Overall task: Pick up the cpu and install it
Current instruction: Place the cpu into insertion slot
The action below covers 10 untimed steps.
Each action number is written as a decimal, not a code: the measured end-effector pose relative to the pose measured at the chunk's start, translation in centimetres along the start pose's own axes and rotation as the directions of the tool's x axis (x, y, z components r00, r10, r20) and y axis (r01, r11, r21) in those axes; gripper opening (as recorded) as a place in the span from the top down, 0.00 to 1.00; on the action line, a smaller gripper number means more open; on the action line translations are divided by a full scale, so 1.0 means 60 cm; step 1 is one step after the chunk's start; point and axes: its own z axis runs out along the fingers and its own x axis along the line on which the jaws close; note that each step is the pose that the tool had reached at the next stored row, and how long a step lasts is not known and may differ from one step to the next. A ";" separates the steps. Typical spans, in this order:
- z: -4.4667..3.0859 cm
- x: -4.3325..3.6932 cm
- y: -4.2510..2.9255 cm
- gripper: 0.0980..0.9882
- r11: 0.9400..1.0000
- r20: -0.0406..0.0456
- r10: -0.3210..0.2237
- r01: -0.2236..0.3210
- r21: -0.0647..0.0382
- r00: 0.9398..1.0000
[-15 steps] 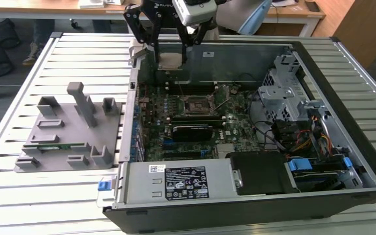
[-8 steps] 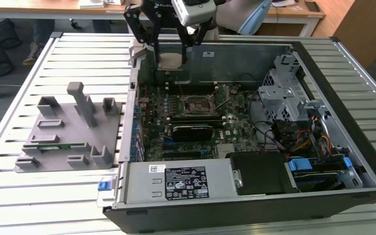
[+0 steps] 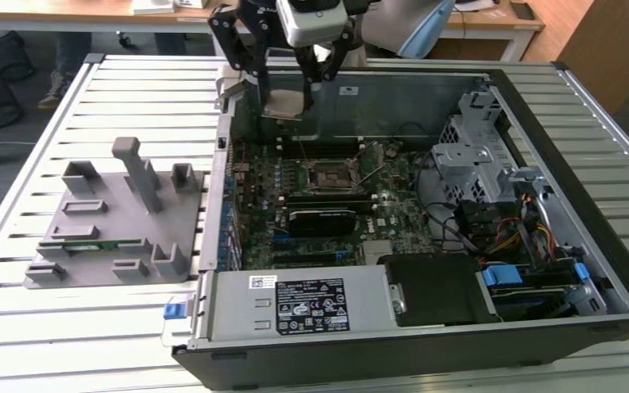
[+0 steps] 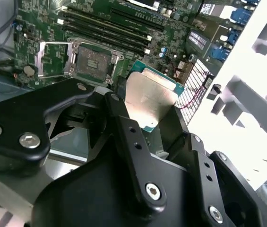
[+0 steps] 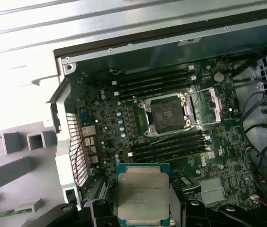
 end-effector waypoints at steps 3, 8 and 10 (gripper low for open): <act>0.001 0.000 0.000 0.52 0.999 0.002 0.054 -0.054 0.002 0.999; 0.003 0.000 0.000 0.52 0.989 0.006 0.145 -0.145 0.004 0.989; 0.004 0.000 0.000 0.52 0.983 0.008 0.181 -0.181 0.005 0.983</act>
